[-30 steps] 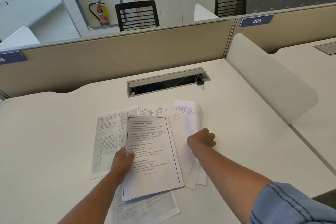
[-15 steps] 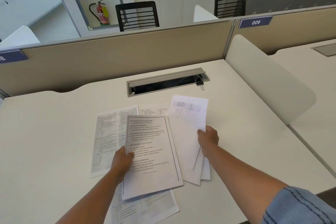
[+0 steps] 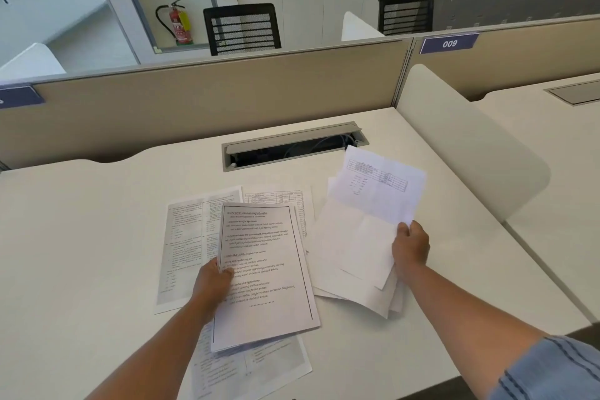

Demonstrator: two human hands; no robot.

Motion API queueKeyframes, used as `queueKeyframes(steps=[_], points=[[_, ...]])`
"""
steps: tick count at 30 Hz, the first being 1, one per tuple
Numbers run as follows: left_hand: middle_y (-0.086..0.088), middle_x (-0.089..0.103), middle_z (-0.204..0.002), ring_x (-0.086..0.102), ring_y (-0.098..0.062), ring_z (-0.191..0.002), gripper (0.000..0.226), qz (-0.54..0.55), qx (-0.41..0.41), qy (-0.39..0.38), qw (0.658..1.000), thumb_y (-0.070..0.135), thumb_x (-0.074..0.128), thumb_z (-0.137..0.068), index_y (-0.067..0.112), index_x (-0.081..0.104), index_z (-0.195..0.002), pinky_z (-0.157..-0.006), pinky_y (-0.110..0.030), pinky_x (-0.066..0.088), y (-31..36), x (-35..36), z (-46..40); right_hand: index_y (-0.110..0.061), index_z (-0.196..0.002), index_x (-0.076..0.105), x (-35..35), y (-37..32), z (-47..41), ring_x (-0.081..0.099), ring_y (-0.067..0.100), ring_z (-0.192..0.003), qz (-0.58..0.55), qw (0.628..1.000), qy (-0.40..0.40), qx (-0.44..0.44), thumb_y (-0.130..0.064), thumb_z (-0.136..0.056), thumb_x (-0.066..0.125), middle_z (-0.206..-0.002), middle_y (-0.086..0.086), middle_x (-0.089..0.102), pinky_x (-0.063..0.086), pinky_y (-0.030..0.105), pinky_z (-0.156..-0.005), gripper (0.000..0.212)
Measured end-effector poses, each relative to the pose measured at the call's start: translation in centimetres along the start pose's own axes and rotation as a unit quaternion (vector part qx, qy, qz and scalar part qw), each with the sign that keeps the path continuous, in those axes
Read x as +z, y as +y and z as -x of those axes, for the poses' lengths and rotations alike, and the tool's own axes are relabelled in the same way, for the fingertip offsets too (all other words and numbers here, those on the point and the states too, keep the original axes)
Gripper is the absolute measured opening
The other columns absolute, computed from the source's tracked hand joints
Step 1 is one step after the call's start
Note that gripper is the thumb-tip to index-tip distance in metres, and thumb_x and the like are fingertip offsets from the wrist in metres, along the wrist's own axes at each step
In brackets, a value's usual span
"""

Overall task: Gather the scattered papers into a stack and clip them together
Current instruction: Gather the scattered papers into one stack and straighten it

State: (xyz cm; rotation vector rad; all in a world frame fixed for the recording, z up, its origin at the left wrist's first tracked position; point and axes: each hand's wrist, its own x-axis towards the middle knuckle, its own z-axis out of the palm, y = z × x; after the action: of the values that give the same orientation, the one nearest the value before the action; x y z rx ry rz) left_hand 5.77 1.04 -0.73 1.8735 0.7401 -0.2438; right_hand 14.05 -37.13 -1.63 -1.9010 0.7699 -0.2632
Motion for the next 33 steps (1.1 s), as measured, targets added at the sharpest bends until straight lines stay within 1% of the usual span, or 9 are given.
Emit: queueKeyframes(steps=[5, 8, 10, 14, 18, 20, 26, 30, 33], points=[[-0.007, 0.07, -0.118, 0.067, -0.028, -0.099, 0.034, -0.003, 0.002, -0.002, 1.0, 0.005, 0.051, -0.103, 0.011, 0.059, -0.135, -0.086, -0.039, 0.056, 0.2, -0.1, 0.3, -0.009, -0.072, 0.045, -1.4, 0.3, -1.1, 0.038, 0.023, -0.068, -0.034, 0.999, -0.03, 0.016, -0.015, -0.101, 0.052, -0.07, 0.005, 0.045, 0.032, 0.032, -0.06, 0.03], [-0.005, 0.068, -0.113, 0.066, -0.027, -0.097, 0.034, -0.011, 0.007, 0.0, 1.0, 0.005, 0.051, -0.103, 0.009, 0.059, -0.136, -0.076, -0.032, 0.053, 0.5, 0.0, 0.7, -0.008, -0.079, 0.05, -2.0, -0.1, -1.4, 0.038, 0.021, -0.07, -0.05, 0.998, -0.045, 0.018, -0.016, -0.1, 0.053, -0.076, 0.009, 0.045, 0.033, 0.032, -0.061, 0.024], [-0.005, 0.068, -0.113, 0.066, -0.027, -0.098, 0.034, -0.012, 0.005, 0.001, 1.0, 0.006, 0.051, -0.103, 0.009, 0.058, -0.137, -0.078, -0.033, 0.054, 0.6, 0.0, 0.8, -0.008, -0.078, 0.048, -2.0, -0.3, -1.4, 0.037, 0.02, -0.071, -0.056, 0.997, -0.056, 0.019, -0.017, -0.1, 0.053, -0.077, 0.008, 0.044, 0.033, 0.033, -0.062, 0.025], [-0.007, 0.069, -0.115, 0.066, -0.029, -0.1, 0.034, 0.003, -0.009, -0.009, 1.0, 0.004, 0.051, -0.103, 0.009, 0.059, -0.136, -0.089, -0.042, 0.057, 0.9, -0.2, 0.9, 0.009, -0.092, 0.056, -0.8, -0.4, -0.5, 0.046, 0.02, -0.073, -0.061, 0.993, -0.098, 0.024, -0.02, -0.1, 0.054, -0.081, 0.008, 0.054, 0.04, 0.033, -0.067, 0.03], [-0.002, 0.071, -0.099, 0.071, -0.021, -0.087, 0.032, 0.065, -0.028, -0.03, 0.997, 0.001, 0.053, -0.103, 0.01, 0.059, -0.133, -0.066, -0.032, 0.059, 1.7, -0.5, 1.3, 0.004, -0.097, 0.063, 1.3, -1.5, 1.9, 0.051, 0.02, -0.073, -0.072, 0.984, -0.162, 0.021, -0.017, -0.103, 0.053, -0.084, 0.007, 0.062, 0.043, 0.031, -0.066, 0.024], [-0.004, 0.073, -0.102, 0.073, -0.023, -0.088, 0.03, 0.088, -0.025, -0.04, 0.995, 0.002, 0.054, -0.103, 0.011, 0.058, -0.131, -0.062, -0.031, 0.06, 2.4, -0.6, 1.4, 0.002, -0.1, 0.064, 2.4, -2.4, 3.2, 0.053, 0.019, -0.073, -0.075, 0.977, -0.199, 0.012, -0.018, -0.103, 0.054, -0.086, 0.006, 0.065, 0.045, 0.03, -0.067, 0.022], [-0.012, 0.077, -0.108, 0.074, -0.035, -0.1, 0.028, 0.123, 0.01, -0.081, 0.989, 0.006, 0.058, -0.102, 0.008, 0.06, -0.13, -0.082, -0.05, 0.063, 4.0, -0.8, 1.8, -0.003, -0.099, 0.064, 4.8, -5.4, 5.3, 0.053, 0.019, -0.074, -0.063, 0.962, -0.264, -0.022, -0.026, -0.099, 0.054, -0.083, 0.002, 0.063, 0.046, 0.032, -0.069, 0.025], [-0.009, 0.078, -0.109, 0.075, -0.03, -0.1, 0.026, 0.168, 0.027, -0.124, 0.978, 0.005, 0.052, -0.104, 0.015, 0.062, -0.125, -0.075, -0.041, 0.064, 4.7, -1.3, 2.8, -0.003, -0.098, 0.059, 5.5, -6.8, 5.9, 0.052, 0.021, -0.076, -0.094, 0.951, -0.294, -0.035, -0.027, -0.101, 0.054, -0.084, 0.002, 0.059, 0.045, 0.032, -0.07, 0.024], [-0.01, 0.079, -0.107, 0.075, -0.032, -0.102, 0.027, 0.178, 0.037, -0.153, 0.971, -0.001, 0.052, -0.102, 0.014, 0.064, -0.121, -0.086, -0.051, 0.062, 5.3, -1.8, 3.4, -0.02, -0.108, 0.061, 5.8, -7.3, 6.7, 0.069, 0.019, -0.09, -0.135, 0.928, -0.344, -0.041, -0.023, -0.101, 0.06, -0.104, -0.003, 0.073, 0.058, 0.037, -0.081, 0.007]])
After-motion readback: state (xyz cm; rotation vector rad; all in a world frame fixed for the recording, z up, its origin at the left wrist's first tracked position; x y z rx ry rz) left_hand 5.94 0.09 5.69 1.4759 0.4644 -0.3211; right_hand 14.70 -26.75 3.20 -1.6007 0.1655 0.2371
